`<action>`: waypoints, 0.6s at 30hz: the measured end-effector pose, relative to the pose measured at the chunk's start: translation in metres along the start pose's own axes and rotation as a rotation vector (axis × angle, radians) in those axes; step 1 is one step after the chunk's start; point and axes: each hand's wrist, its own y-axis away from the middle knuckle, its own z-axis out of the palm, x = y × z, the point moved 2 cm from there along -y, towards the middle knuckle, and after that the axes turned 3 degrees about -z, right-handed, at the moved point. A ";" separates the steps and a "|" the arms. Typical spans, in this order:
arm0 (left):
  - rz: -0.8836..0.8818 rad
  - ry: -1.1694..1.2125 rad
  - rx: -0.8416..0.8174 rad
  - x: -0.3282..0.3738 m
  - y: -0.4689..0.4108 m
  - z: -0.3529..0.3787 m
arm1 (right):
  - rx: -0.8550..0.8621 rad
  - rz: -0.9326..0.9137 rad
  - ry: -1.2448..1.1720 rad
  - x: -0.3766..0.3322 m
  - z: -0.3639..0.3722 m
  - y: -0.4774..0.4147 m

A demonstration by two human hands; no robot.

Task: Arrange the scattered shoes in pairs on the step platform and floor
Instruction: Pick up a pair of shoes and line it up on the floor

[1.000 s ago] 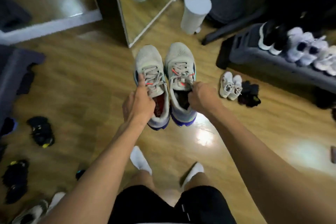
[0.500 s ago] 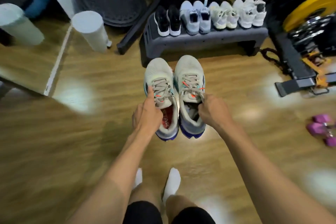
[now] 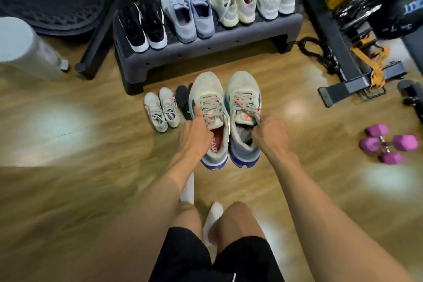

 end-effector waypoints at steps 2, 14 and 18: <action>0.000 -0.016 -0.007 0.022 -0.038 0.012 | -0.040 0.018 -0.003 0.012 0.000 -0.042; -0.185 0.064 -0.025 0.065 -0.264 0.181 | -0.203 -0.054 0.039 0.093 0.111 -0.314; -0.227 0.097 -0.043 0.052 -0.335 0.250 | -0.214 -0.075 0.057 0.110 0.180 -0.397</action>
